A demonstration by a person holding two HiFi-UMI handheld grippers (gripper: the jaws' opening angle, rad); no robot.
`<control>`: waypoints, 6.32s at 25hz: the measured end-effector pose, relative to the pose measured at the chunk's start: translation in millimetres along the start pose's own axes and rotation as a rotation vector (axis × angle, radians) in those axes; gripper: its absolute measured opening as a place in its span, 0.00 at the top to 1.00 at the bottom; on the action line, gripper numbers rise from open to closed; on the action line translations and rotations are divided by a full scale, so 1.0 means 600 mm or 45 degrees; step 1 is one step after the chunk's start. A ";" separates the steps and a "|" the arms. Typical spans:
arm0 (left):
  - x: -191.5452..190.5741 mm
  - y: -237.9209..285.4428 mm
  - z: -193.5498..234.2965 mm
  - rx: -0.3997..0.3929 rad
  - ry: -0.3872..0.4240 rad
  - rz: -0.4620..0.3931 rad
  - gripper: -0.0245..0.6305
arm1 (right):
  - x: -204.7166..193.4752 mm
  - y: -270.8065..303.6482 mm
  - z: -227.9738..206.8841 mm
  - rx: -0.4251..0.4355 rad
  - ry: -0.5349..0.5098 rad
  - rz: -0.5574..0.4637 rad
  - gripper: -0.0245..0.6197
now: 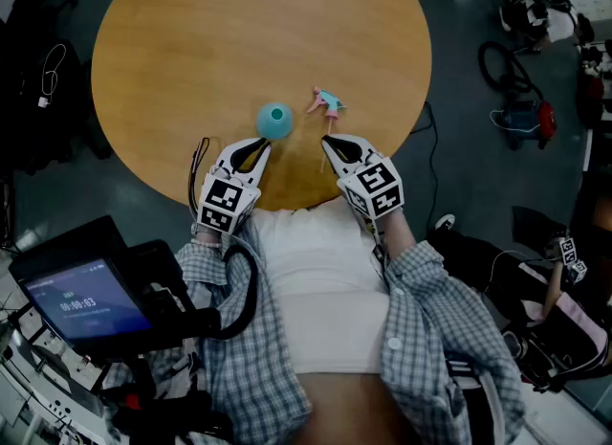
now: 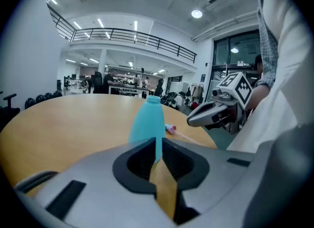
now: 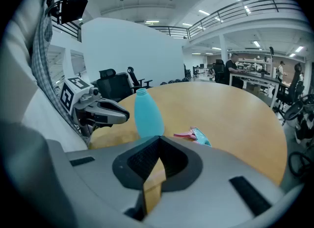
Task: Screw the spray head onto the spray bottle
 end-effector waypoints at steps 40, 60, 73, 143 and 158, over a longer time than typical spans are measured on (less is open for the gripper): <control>0.003 0.077 0.010 0.141 0.160 -0.015 0.33 | 0.060 0.042 -0.095 0.006 -0.120 0.364 0.72; -0.001 0.083 -0.006 0.103 0.172 -0.022 0.33 | -0.002 0.098 -0.111 0.107 0.200 0.572 0.77; -0.006 0.100 0.010 0.066 0.183 0.025 0.34 | 0.221 0.012 -0.128 -0.155 -0.249 0.006 0.79; -0.012 0.105 0.023 -0.170 0.202 0.038 0.34 | 0.172 0.074 0.083 0.877 -0.694 0.032 0.66; 0.000 0.101 0.013 -0.155 0.205 0.006 0.33 | 0.181 0.077 0.116 0.772 -0.860 -0.020 0.76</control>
Point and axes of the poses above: the fingertips, and each gripper's own axes: y forward along the fingers, z to its left, x out of its top, the point moved 4 cm from there along -y, backward along the fingers, and after that the axes turned 8 degrees about -z, right-handed, at the moved point
